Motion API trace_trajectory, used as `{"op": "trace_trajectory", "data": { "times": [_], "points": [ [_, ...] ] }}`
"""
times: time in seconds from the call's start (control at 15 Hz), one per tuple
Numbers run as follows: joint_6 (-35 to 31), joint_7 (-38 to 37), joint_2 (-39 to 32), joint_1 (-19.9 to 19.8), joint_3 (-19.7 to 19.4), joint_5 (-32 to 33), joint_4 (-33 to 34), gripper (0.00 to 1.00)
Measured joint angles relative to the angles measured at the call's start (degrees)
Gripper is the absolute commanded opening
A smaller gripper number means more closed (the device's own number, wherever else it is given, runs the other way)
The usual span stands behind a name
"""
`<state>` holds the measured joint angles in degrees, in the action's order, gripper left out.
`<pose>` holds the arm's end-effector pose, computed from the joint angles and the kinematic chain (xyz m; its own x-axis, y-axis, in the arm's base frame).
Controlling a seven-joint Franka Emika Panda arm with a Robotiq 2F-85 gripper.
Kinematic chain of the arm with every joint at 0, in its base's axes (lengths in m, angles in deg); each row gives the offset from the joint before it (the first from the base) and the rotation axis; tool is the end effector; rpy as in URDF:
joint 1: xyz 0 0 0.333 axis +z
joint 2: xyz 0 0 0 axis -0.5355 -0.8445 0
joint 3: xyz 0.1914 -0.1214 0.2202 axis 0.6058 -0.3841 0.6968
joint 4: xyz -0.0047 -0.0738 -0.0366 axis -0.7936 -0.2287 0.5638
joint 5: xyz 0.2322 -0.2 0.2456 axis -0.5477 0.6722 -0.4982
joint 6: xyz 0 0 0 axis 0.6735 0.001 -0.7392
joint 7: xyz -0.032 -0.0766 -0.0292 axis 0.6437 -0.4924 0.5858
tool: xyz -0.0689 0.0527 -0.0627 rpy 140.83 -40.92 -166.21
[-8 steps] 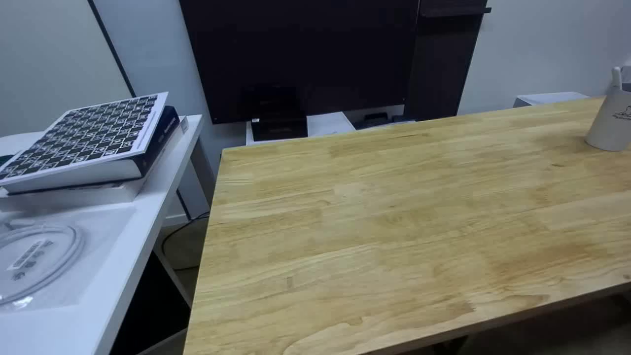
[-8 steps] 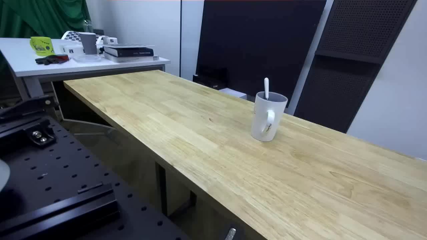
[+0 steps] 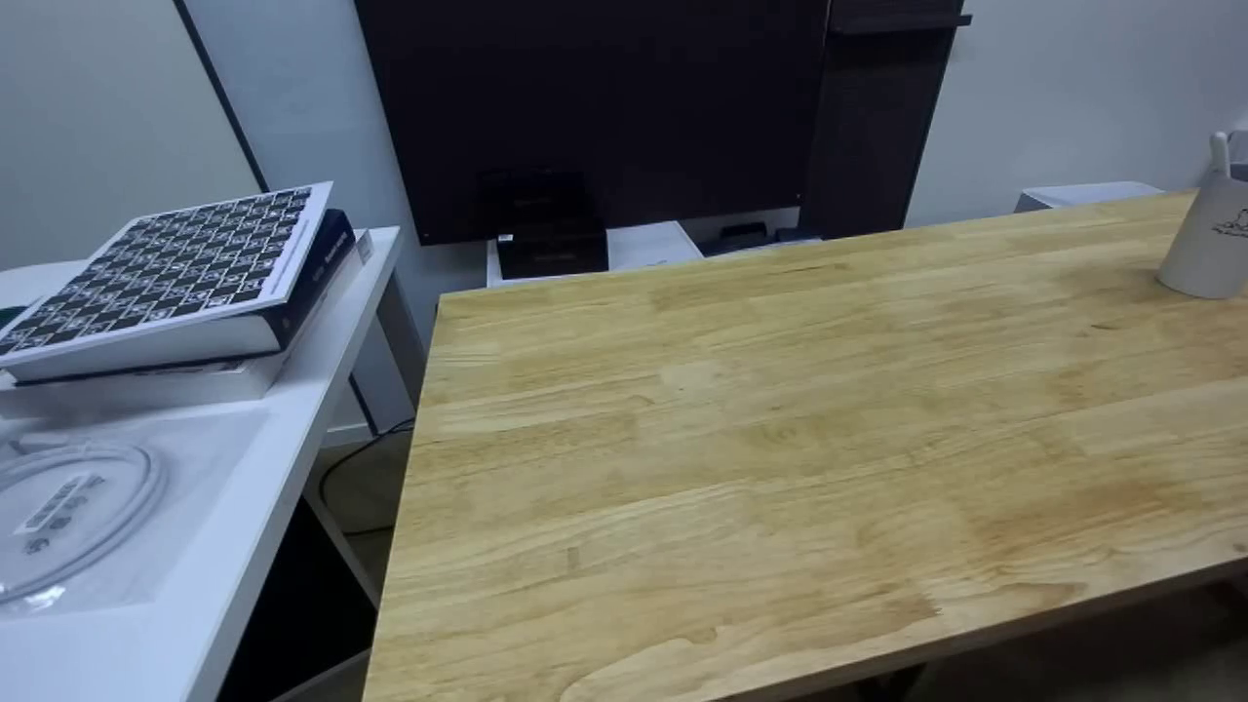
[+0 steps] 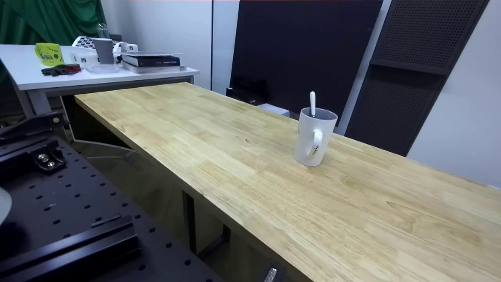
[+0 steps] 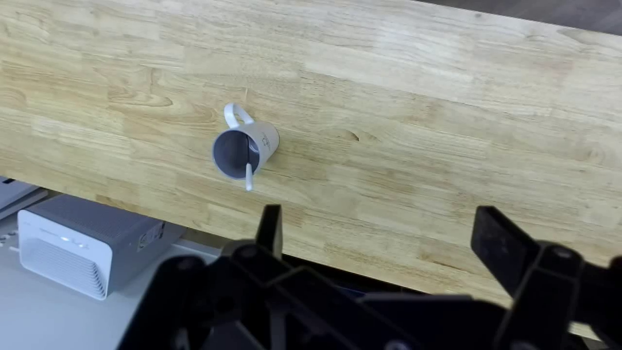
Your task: Remove the spoon from the mug and put it on the table
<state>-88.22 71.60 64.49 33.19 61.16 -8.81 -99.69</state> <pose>0.4518 0.0745 0.5552 0.9962 0.0866 0.0068 0.0833 -0.9749 0.2066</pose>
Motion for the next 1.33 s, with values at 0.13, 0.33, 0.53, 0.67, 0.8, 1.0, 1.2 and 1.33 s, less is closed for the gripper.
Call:
{"op": "trace_trajectory", "data": {
  "times": [0.13, 0.33, 0.53, 0.67, 0.8, 1.0, 1.2, 1.33],
  "points": [
    [0.0, 0.0, 0.0, 0.0, 0.0, 0.0, 0.0, 1.00],
    [0.0, 0.0, 0.0, 0.0, 0.0, 0.0, 0.0, 1.00],
    [0.0, 0.0, 0.0, 0.0, 0.0, 0.0, 0.0, 1.00],
    [0.0, 0.0, 0.0, 0.0, 0.0, 0.0, 0.0, 1.00],
    [0.0, 0.0, 0.0, 0.0, 0.0, 0.0, 0.0, 1.00],
    [0.0, 0.0, 0.0, 0.0, 0.0, 0.0, 0.0, 1.00],
    [-0.7, 0.3, -0.2, 0.3, -0.4, 0.0, -0.4, 1.00],
    [-2.6, 0.9, -0.6, 0.4, -1.0, 0.1, -1.5, 1.00]
  ]
}}
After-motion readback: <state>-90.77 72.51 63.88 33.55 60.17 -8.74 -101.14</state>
